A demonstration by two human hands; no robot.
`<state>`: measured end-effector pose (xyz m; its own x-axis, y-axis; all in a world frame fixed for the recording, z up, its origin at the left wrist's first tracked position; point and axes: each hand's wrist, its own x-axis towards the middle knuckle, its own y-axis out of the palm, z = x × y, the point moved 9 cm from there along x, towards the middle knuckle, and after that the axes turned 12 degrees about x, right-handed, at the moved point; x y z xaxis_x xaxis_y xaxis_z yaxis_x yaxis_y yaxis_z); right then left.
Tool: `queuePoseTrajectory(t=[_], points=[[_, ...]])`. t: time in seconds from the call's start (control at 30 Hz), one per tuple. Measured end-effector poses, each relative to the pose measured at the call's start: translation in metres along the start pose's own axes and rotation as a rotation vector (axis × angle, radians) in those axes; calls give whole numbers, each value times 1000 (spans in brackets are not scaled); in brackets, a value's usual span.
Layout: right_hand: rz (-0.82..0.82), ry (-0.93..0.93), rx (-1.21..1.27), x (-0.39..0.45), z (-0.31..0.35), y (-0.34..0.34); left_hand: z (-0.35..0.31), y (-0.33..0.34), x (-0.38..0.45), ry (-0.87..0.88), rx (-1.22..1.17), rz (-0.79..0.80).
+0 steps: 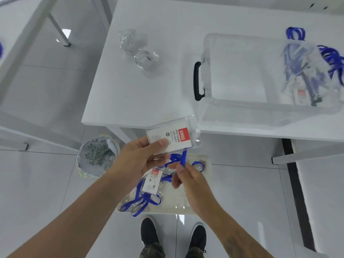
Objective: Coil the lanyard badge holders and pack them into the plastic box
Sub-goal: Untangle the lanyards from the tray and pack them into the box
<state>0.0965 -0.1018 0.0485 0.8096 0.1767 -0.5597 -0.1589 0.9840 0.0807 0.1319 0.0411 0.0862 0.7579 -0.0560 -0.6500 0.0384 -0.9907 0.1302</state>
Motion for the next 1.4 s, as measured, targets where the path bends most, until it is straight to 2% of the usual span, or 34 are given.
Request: queuePoseTrajectory(t=[0.07, 0.17, 0.27, 0.33, 0.4, 0.47, 0.5, 0.53, 0.6, 0.67, 0.7, 0.73, 0.8, 0.83, 0.9, 0.97, 1.0, 1.07, 1.13, 1.2, 1.27, 1.33, 1.4], points=[[97, -13, -277, -9, -2, 13, -3, -2, 6, 51, 233, -89], [141, -128, -595, -16, 29, 18, -10, -8, 7, 168, 633, -201], [148, -250, -734, -13, 76, 13, -13, -8, 4, 263, 1022, -192], [153, -241, -690, -5, 98, 1, -5, -13, 5, 191, 1178, -97], [156, -185, -560, 8, 107, -13, 6, -19, 1, 44, 1072, 107], [152, -139, -418, 21, 102, -25, 14, -13, -11, -97, 698, 334], [153, -110, -351, 25, 94, -27, 13, -10, -16, -138, 482, 377], [158, -77, -302, 26, 85, -26, 10, -9, -19, -154, 285, 349], [177, -30, -312, 21, 60, -16, 11, -15, -16, -172, -6, 177], [222, -57, -496, 5, 41, 4, 16, -17, -11, -178, -157, 32], [257, -107, -645, -6, 37, 16, 20, -19, -8, -165, -140, -24], [299, -163, -773, -17, 35, 27, 24, -25, -5, -137, -9, -92], [387, -214, -917, -32, 38, 43, 22, -39, -5, -32, 468, -224], [403, -205, -948, -34, 44, 43, 20, -40, -6, 31, 670, -236], [405, -210, -981, -28, 62, 36, 21, -36, -7, 83, 922, -141], [362, -228, -919, -16, 84, 22, 27, -29, -9, 10, 1019, 54], [328, -197, -817, -9, 91, 12, 32, -25, -13, -52, 988, 168], [253, -108, -537, 5, 95, -7, 37, -15, -24, -168, 759, 371], [174, -74, -302, 9, 93, -15, 29, -6, -35, -191, 439, 453], [112, -44, -262, 4, 75, -14, 16, -6, -36, -168, 127, 349], [121, 15, -319, -17, 56, 0, 11, -15, -32, -147, 2, 124], [164, -45, -404, -41, 50, 20, 11, -22, -29, -120, 124, -47], [191, -134, -542, -59, 56, 36, 10, -31, -33, -82, 359, -176]])
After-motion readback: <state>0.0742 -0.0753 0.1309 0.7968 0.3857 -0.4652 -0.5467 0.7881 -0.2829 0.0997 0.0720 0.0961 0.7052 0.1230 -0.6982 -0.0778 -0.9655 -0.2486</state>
